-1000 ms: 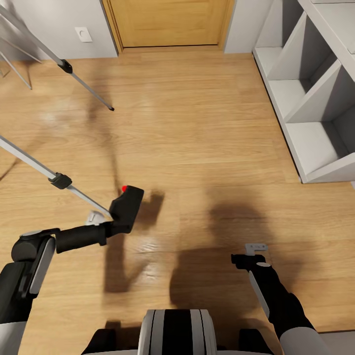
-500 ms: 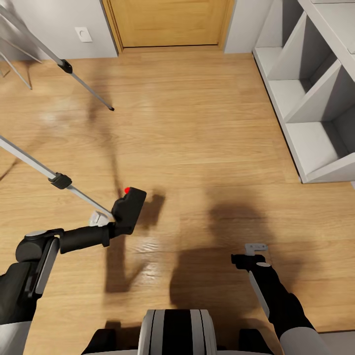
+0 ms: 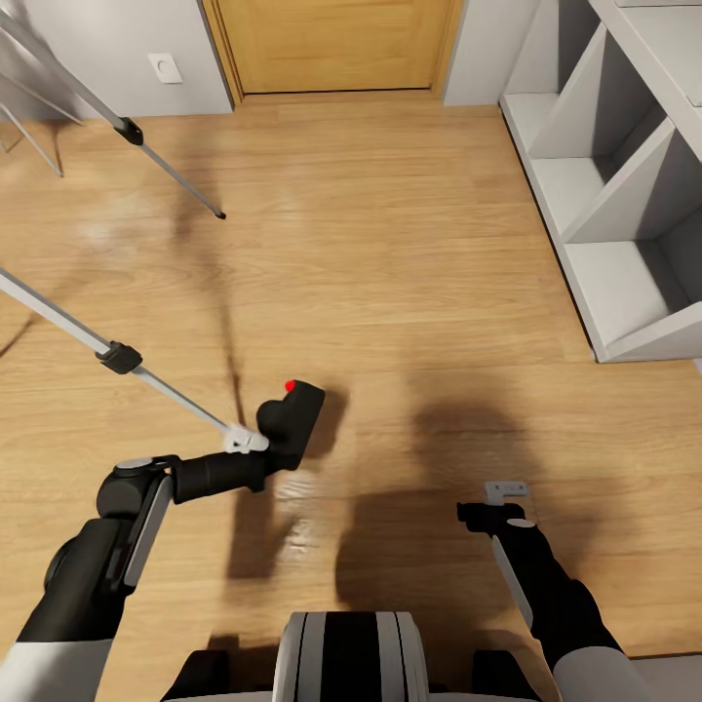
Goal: Attach the digital camera to the camera tripod in the bedroom.
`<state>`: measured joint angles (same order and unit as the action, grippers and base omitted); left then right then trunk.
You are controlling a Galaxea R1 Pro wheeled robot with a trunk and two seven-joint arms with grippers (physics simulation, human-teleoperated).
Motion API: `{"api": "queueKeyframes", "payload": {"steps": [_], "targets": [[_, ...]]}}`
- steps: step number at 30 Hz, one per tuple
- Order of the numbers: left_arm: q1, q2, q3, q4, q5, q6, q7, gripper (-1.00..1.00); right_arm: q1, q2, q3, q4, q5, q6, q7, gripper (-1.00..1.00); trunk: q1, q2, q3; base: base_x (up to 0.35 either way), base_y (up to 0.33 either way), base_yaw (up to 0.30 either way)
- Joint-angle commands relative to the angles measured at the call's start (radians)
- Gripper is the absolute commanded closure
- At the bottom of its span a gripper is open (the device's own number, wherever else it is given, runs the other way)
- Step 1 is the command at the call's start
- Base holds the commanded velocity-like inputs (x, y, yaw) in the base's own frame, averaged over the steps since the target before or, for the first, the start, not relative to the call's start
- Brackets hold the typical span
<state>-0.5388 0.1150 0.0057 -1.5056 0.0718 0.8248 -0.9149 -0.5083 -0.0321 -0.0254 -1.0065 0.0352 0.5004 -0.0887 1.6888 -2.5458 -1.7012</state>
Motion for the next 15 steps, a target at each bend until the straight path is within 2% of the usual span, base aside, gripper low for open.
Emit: {"api": "queueKeyframes", "payload": {"steps": [1,9,10,12,14,15], "targets": [[-0.001,-0.006,-0.006,0.001,0.008,0.008,0.016,1.0,0.0,0.0,0.001,-0.001,0.004,0.006,-0.001,-1.0,0.0,0.0,0.0,0.0,0.0,0.0],[0.001,-0.086,-0.034,0.044,0.009,0.008,0.173,1.0,0.0,0.001,0.001,-0.001,0.006,0.006,-0.006,-1.0,0.0,0.0,0.0,0.0,0.0,0.0],[0.001,-0.108,-0.044,0.06,0.009,0.007,0.212,1.0,0.0,0.001,0.001,-0.001,0.006,0.006,-0.007,-1.0,0.0,0.0,0.0,0.0,0.0,0.0],[0.002,-0.126,-0.057,0.072,0.009,0.007,0.252,1.0,0.0,0.001,0.001,-0.001,0.007,0.006,-0.009,-1.0,0.0,0.0,0.0,0.0,0.0,0.0],[0.002,-0.149,-0.098,0.087,0.009,0.007,0.345,1.0,0.0,0.001,0.001,-0.001,0.008,0.005,-0.012,-1.0,0.0,0.0,0.0,0.0,0.0,0.0],[0.002,-0.152,-0.106,0.088,0.01,0.007,0.361,1.0,0.0,0.001,0.001,-0.001,0.008,0.005,-0.013,-1.0,0.0,0.0,0.0,0.0,0.0,0.0]]}}
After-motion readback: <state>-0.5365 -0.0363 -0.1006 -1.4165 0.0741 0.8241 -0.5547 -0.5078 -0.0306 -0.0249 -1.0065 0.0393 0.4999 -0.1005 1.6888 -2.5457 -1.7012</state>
